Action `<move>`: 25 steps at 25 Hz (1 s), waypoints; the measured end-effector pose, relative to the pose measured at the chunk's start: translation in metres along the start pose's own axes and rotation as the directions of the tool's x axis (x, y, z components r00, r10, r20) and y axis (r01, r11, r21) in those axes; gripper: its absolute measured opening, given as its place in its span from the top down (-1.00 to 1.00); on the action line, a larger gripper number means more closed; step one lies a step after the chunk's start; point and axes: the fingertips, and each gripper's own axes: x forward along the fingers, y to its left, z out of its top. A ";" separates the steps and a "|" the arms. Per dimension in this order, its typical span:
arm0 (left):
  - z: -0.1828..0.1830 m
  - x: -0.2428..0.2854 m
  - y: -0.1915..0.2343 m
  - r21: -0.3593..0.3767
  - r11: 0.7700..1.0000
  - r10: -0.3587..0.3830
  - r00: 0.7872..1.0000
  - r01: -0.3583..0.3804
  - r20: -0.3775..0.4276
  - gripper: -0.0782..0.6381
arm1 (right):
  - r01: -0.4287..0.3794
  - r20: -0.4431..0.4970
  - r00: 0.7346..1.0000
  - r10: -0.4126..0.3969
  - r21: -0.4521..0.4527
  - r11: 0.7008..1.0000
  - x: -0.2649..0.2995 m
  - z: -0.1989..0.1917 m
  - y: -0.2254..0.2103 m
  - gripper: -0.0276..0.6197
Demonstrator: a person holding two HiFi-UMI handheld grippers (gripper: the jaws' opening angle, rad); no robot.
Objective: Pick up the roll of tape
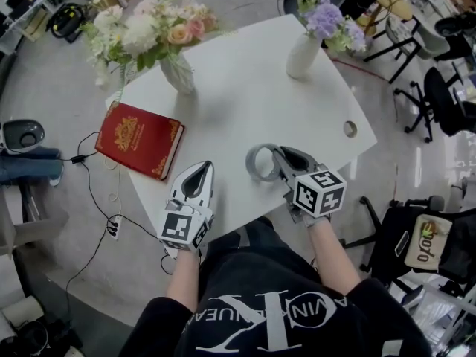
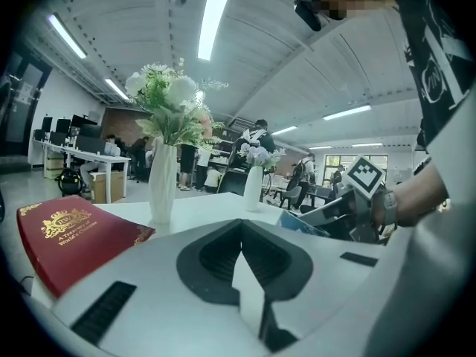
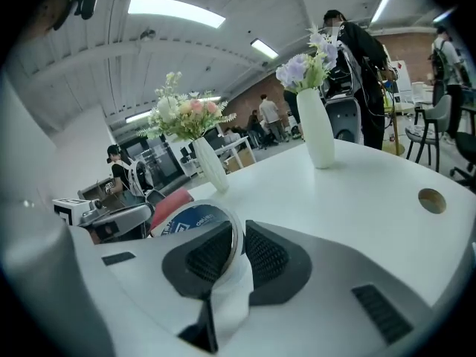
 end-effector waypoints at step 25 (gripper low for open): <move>0.046 -0.001 0.006 0.013 1.000 0.002 0.997 -0.003 0.078 0.79 | -0.046 0.229 0.972 0.042 0.011 0.999 -0.033 0.062 0.016 0.71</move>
